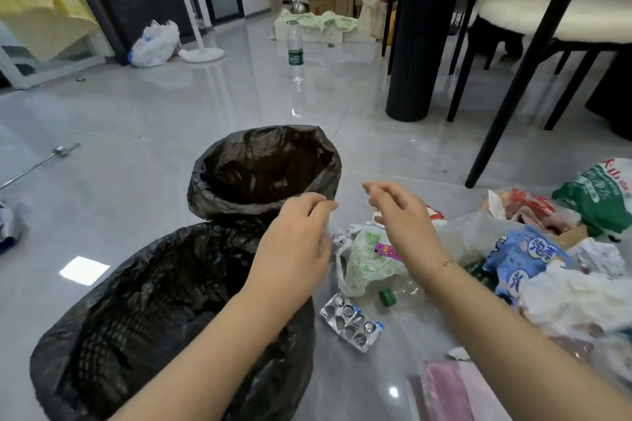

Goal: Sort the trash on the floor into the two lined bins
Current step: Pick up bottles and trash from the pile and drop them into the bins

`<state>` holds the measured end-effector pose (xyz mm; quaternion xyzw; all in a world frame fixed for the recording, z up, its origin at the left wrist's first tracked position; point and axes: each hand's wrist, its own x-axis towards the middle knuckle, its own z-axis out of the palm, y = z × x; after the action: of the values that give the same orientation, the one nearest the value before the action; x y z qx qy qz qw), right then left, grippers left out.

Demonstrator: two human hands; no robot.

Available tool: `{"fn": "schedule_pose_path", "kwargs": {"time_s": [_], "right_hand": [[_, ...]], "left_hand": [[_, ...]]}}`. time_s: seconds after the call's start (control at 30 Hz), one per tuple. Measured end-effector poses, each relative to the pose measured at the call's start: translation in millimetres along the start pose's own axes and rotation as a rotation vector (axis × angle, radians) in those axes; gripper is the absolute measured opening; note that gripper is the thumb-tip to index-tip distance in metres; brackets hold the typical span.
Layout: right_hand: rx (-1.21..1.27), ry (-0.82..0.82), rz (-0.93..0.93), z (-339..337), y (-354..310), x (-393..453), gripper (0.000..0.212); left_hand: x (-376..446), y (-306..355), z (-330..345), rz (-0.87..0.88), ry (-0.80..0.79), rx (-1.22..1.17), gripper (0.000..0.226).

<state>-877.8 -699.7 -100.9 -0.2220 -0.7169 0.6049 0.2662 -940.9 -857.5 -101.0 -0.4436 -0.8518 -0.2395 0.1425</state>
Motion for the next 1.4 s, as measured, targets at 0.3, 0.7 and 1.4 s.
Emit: {"fn": "schedule_pose_path", "kwargs": {"time_s": [0.3,0.7,1.4], "right_hand": [[-0.094,0.001,0.183,-78,82,-49,0.018],[-0.185,-0.111,0.163,-127,130,-85,0.021],[-0.511,-0.097,0.244,-265,100,-228,0.022]], "left_hand": [[42,24,135,-0.285,-0.612,0.155,0.052],[47,19,235,-0.489,-0.901,0.0,0.091],[-21,173,150,-0.338,-0.766,0.022,0.07]]}}
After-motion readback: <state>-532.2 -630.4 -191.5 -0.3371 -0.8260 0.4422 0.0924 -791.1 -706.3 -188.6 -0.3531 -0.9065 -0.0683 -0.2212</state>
